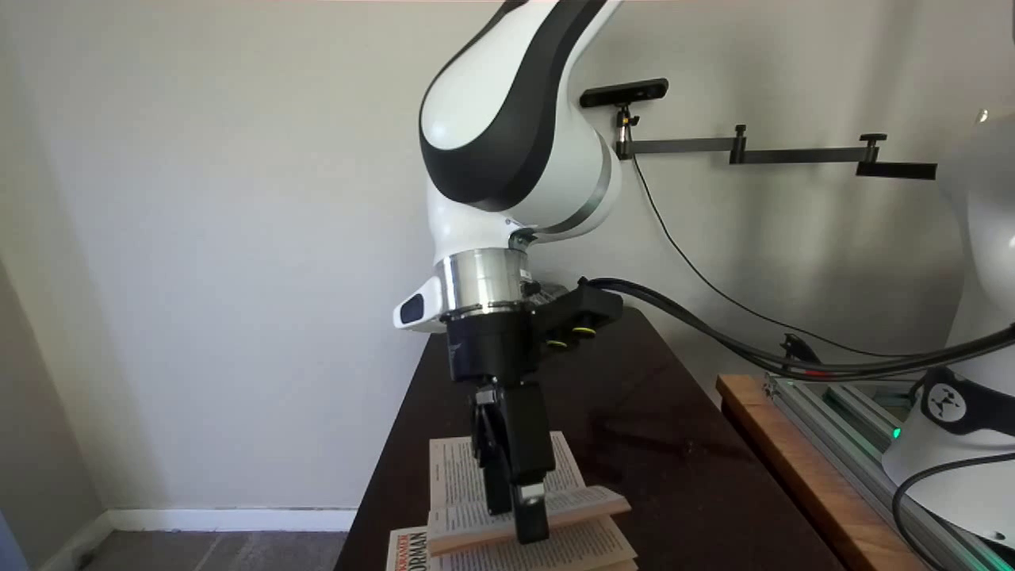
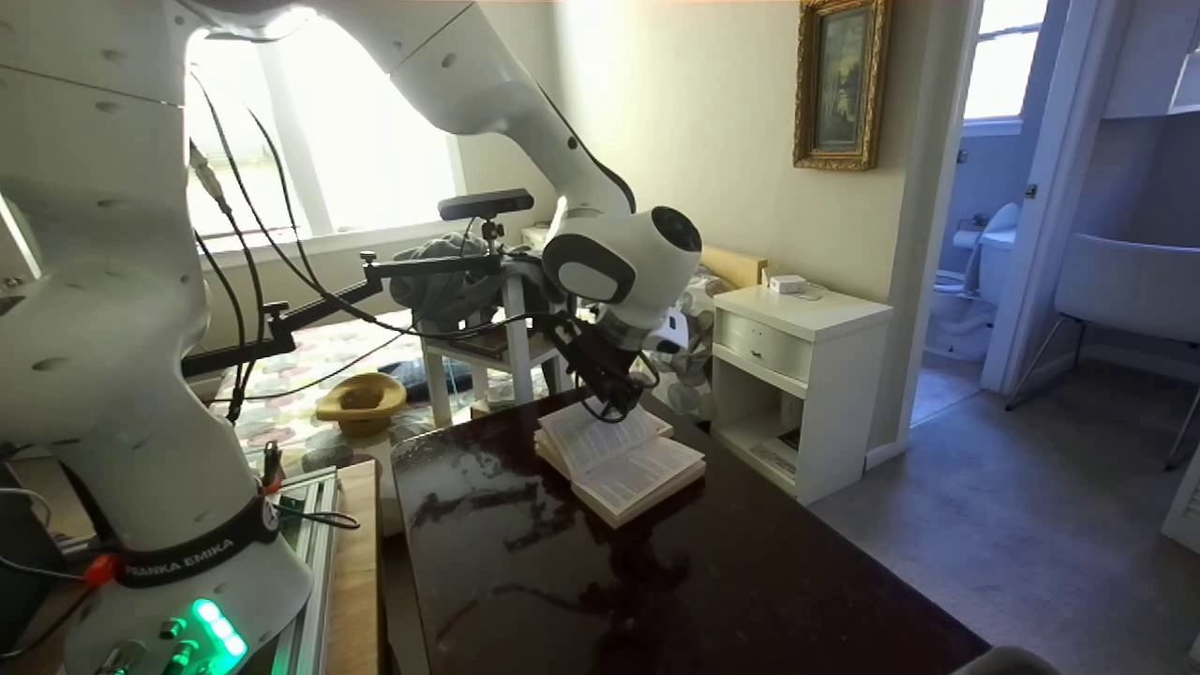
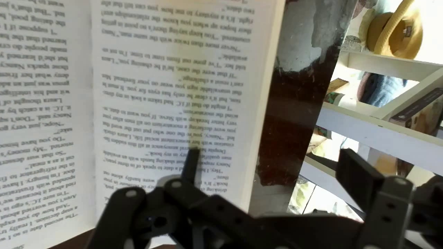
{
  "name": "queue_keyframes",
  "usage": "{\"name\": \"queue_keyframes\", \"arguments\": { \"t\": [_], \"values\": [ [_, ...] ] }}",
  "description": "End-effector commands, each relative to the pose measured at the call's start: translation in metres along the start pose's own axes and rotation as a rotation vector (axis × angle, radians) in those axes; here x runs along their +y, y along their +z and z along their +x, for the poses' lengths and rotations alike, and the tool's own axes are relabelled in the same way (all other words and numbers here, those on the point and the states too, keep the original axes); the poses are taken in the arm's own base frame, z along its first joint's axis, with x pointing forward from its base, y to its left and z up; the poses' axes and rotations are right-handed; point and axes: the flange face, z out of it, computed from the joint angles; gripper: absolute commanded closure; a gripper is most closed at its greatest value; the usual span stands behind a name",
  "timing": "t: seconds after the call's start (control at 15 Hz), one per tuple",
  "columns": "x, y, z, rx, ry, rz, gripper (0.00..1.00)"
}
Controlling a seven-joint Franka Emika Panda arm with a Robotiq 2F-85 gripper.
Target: Close the purple book.
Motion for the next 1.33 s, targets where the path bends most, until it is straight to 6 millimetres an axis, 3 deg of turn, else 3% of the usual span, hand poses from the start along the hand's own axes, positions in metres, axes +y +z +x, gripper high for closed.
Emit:
{"name": "queue_keyframes", "arguments": {
  "t": [0.0,0.47,0.67,1.27],
  "values": [
    [-0.007,0.026,0.008,-0.045,0.034,-0.068,0.00],
    [0.001,0.071,0.009,-0.111,0.014,-0.243,0.00],
    [-0.001,0.076,0.012,-0.108,0.014,-0.266,0.00],
    [-0.037,0.022,0.022,0.016,0.010,-0.253,0.00]
  ]
}}
